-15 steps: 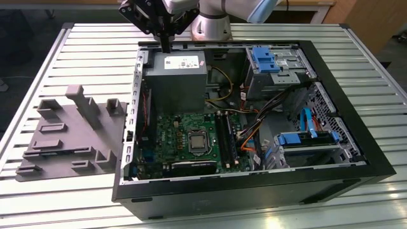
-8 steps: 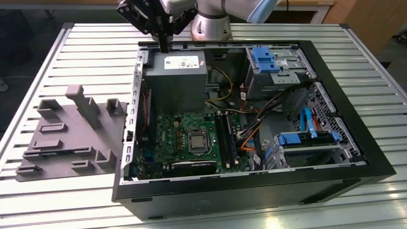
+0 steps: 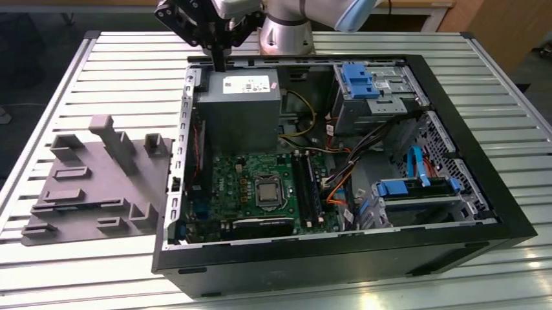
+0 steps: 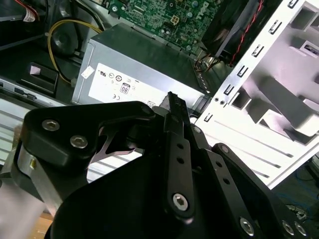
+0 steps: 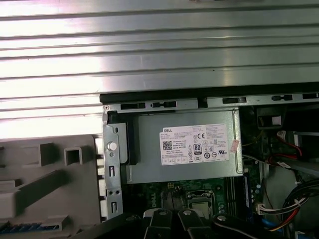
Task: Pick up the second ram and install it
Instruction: 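Reach for the second ram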
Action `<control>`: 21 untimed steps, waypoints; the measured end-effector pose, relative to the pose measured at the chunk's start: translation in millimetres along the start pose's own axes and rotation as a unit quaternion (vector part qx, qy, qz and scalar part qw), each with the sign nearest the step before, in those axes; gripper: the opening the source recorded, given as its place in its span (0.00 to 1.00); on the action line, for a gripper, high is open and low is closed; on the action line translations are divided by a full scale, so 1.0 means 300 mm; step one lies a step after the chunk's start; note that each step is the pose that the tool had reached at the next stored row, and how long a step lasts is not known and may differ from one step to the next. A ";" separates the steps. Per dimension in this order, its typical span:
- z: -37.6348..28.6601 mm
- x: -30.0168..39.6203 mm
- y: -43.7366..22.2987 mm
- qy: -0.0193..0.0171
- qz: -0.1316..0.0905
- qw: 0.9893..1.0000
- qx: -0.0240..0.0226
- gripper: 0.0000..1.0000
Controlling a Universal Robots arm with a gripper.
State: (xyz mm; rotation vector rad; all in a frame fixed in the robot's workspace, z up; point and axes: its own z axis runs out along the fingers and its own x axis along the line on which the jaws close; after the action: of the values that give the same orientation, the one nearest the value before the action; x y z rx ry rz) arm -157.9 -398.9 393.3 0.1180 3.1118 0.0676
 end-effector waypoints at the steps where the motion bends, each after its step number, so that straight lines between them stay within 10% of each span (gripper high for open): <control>1: 0.000 0.002 0.000 0.000 0.000 1.000 0.000 0.11; 21: -0.001 0.046 -0.003 0.000 0.000 1.000 0.000 0.11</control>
State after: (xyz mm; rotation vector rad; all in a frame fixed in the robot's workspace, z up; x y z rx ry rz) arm -171.8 -398.9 393.3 0.1179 3.1113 0.0677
